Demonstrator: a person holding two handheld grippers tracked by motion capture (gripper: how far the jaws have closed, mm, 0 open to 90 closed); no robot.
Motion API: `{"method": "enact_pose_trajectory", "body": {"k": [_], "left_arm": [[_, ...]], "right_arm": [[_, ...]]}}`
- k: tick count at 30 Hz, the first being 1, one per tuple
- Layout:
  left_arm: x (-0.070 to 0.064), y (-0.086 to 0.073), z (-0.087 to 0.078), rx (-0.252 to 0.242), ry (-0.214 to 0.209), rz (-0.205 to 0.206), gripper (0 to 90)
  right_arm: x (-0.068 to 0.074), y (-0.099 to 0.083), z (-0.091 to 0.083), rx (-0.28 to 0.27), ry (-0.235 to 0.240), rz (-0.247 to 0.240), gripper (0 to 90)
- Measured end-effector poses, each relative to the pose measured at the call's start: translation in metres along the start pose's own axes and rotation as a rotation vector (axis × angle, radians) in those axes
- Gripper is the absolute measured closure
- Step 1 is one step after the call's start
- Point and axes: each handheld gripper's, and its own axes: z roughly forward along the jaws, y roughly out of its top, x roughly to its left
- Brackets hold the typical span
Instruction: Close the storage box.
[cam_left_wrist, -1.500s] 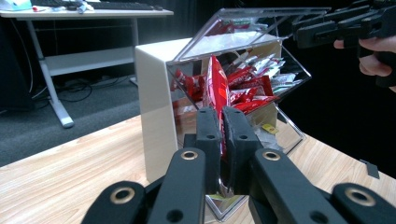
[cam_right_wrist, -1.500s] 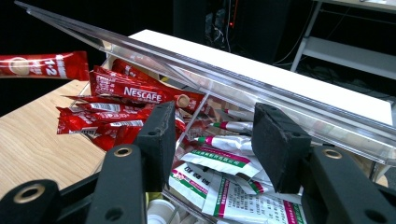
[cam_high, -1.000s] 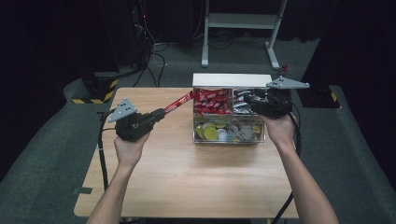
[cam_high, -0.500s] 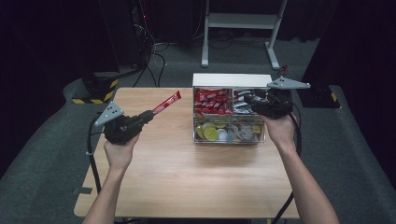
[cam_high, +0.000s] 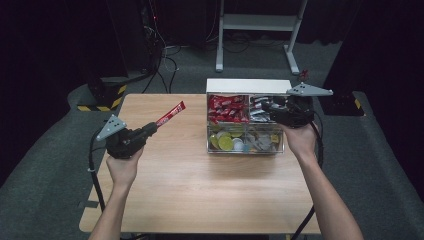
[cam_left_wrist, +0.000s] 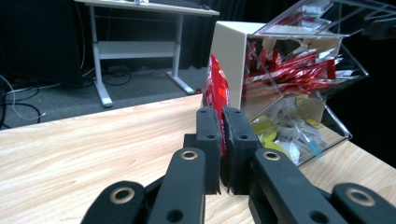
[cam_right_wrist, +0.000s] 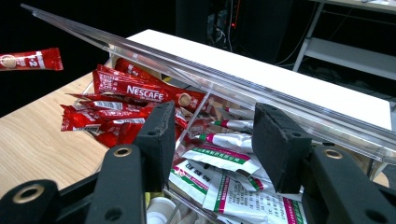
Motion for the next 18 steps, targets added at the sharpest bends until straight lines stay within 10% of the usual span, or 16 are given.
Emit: {"method": "enact_pose_trajectory", "body": {"k": [18], "left_arm": [[0.011,-0.031,0.004,0.046,0.078,-0.02,85.9]], "right_arm": [[-0.001,-0.003,-0.002,-0.005,0.0,0.003,49.7]]}}
